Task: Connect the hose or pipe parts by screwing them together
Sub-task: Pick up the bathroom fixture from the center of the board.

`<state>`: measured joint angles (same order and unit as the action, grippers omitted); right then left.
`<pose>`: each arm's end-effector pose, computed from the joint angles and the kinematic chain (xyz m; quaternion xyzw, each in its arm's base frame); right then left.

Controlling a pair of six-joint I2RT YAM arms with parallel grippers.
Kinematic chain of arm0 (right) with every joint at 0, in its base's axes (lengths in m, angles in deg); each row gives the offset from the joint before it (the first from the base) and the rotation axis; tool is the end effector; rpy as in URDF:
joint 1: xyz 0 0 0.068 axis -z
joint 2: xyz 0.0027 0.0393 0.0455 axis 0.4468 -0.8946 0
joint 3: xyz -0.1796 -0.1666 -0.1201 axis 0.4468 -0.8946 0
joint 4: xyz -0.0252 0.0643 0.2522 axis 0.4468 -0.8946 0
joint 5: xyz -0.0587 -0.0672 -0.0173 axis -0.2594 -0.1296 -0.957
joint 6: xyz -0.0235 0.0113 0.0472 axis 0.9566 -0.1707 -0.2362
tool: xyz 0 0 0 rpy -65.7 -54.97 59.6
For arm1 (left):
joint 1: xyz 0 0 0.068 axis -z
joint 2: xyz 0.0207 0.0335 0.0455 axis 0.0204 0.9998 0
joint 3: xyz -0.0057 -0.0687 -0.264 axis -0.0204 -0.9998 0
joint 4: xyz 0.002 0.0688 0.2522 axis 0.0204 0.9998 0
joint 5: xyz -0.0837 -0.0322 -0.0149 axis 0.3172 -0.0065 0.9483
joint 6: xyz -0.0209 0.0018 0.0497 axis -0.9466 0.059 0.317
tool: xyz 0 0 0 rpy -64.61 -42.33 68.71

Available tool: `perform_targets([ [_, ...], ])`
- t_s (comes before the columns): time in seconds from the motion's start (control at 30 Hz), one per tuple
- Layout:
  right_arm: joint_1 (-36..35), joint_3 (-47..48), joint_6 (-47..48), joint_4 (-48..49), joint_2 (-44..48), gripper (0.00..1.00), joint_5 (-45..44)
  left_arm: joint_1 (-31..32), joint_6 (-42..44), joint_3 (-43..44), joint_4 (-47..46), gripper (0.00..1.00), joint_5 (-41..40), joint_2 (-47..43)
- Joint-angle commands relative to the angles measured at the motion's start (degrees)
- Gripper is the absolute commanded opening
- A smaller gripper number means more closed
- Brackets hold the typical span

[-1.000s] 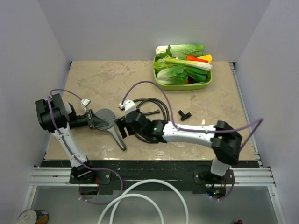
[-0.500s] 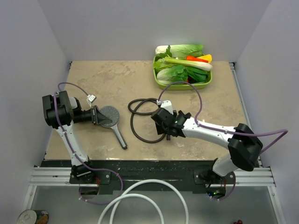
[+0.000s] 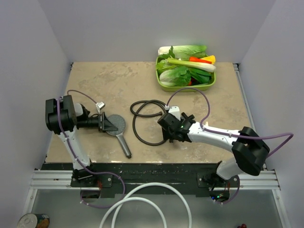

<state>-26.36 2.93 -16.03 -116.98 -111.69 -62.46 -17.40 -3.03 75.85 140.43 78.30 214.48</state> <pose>0.1822 0.2141 0.1956 -0.0624 0.9443 0.0067 0.3232 0.2987 0.0510 0.0658 0.0207 0.7789 -0.6149 0.1216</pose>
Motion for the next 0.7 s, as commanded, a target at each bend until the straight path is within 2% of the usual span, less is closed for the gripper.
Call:
perform_targets([
  [0.0,0.3,-0.3,-1.3,3.6,1.3,0.66,0.5,2.5,-35.3,-12.0,-45.7,0.00,-23.6,-19.2],
  [0.13,0.6,0.0,-1.2,2.7,0.4,0.66,0.9,2.4,-36.2,-7.3,-39.6,0.00,-20.8,-18.8],
  [0.4,1.8,-3.5,-3.3,2.6,2.7,0.62,0.2,0.8,-37.6,-12.4,-43.5,0.00,-17.5,-18.1],
  [0.67,2.1,-3.8,-4.0,6.5,-2.1,0.58,2.1,-3.6,-35.7,-11.6,-42.5,0.00,-10.6,-14.4],
])
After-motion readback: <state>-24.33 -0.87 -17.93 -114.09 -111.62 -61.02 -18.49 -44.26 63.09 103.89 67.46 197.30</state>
